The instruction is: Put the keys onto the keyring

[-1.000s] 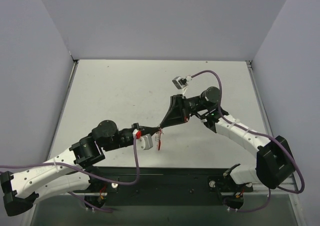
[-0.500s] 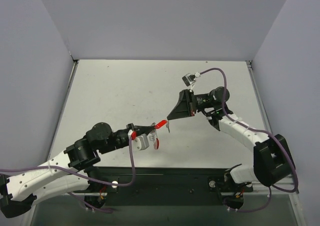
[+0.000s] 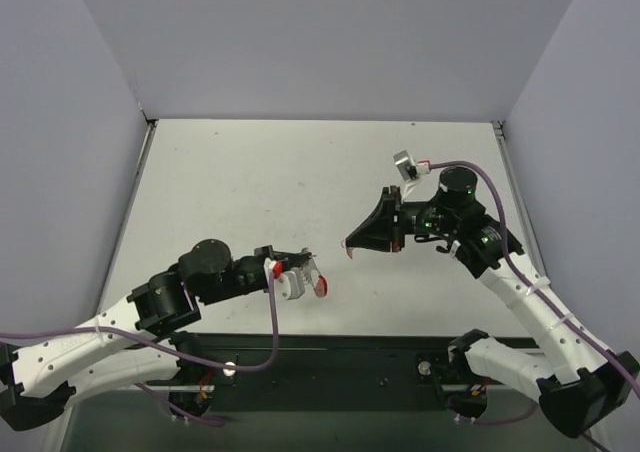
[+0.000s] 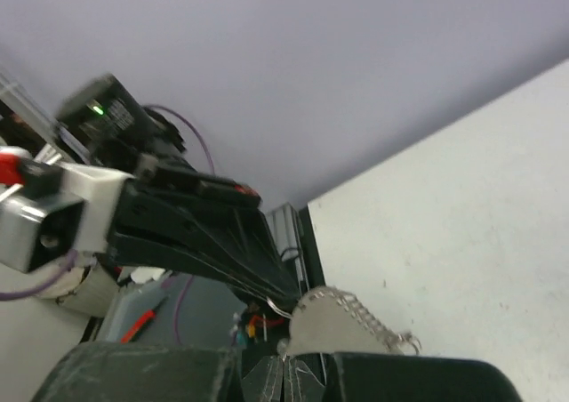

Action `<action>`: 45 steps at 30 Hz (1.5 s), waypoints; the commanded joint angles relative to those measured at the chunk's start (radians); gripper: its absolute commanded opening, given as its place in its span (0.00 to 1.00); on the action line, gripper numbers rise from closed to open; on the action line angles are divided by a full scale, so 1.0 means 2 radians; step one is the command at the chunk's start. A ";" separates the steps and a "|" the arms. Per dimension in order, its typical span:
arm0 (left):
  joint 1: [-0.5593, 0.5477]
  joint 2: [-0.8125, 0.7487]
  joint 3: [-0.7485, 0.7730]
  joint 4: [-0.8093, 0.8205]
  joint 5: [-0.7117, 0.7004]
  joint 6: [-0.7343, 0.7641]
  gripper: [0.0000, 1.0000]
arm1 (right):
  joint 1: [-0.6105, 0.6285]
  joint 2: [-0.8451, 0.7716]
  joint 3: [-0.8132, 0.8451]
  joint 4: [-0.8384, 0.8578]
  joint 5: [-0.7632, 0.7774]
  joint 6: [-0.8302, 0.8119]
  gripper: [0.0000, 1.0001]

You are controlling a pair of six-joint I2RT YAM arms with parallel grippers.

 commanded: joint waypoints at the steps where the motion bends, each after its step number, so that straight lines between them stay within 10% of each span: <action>1: -0.017 0.022 0.076 -0.032 0.042 0.029 0.00 | 0.049 0.025 0.029 -0.137 0.027 -0.133 0.00; 14: -0.069 0.087 0.150 -0.124 0.075 0.097 0.00 | 0.066 0.024 0.047 -0.177 -0.053 -0.157 0.00; 45: -0.068 0.051 0.082 -0.020 0.104 0.081 0.00 | 0.082 0.067 0.065 -0.146 -0.103 -0.138 0.00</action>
